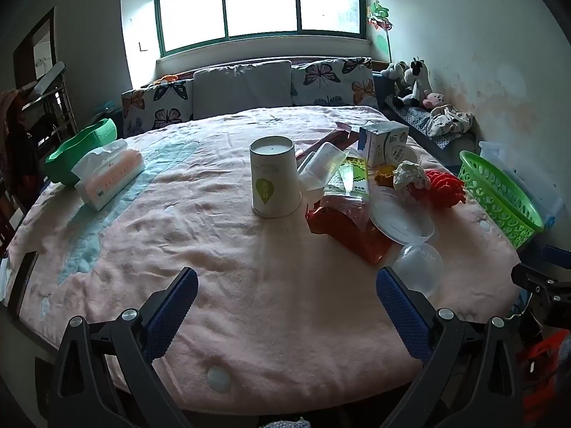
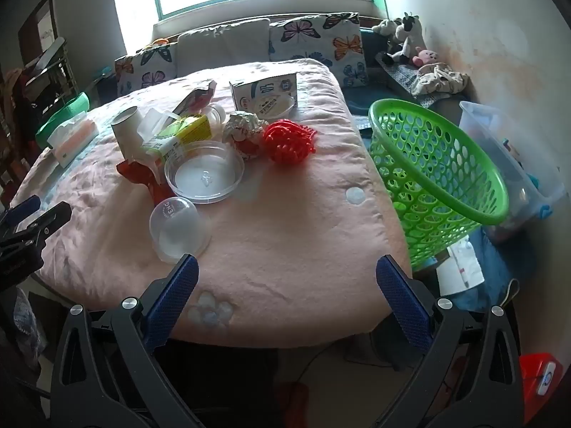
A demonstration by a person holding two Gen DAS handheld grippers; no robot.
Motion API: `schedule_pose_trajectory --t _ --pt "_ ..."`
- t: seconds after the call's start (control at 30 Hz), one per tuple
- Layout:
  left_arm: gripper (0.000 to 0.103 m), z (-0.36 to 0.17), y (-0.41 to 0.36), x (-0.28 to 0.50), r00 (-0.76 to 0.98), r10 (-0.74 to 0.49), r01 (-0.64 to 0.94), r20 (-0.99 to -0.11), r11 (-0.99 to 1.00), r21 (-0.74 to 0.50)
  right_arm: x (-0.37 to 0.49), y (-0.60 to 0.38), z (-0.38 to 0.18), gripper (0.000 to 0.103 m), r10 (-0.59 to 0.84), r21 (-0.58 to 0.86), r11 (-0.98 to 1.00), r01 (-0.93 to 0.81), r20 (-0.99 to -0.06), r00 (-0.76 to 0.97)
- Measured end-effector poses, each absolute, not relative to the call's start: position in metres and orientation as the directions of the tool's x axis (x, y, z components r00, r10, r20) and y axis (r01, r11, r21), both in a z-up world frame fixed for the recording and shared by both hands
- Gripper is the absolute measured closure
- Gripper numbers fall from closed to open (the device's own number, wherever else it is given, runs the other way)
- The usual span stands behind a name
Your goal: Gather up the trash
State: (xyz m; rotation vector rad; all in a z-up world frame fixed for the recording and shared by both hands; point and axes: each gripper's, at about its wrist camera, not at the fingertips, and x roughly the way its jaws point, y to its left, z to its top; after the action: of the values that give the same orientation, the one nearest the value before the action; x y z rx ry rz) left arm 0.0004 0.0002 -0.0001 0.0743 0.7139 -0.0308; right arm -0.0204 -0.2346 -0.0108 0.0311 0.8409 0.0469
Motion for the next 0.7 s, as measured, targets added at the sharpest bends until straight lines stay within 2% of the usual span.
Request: schedule_pose_trajectory --t 0.7 --pt "0.006 -0.0048 -0.0021 -0.0012 0.749 -0.005 0.053 -0.662 0.997 0.052 -0.0201 -0.2358 -0.0118 0.004 0.055 0.047 0.998 -0.03 -0.748 0.661"
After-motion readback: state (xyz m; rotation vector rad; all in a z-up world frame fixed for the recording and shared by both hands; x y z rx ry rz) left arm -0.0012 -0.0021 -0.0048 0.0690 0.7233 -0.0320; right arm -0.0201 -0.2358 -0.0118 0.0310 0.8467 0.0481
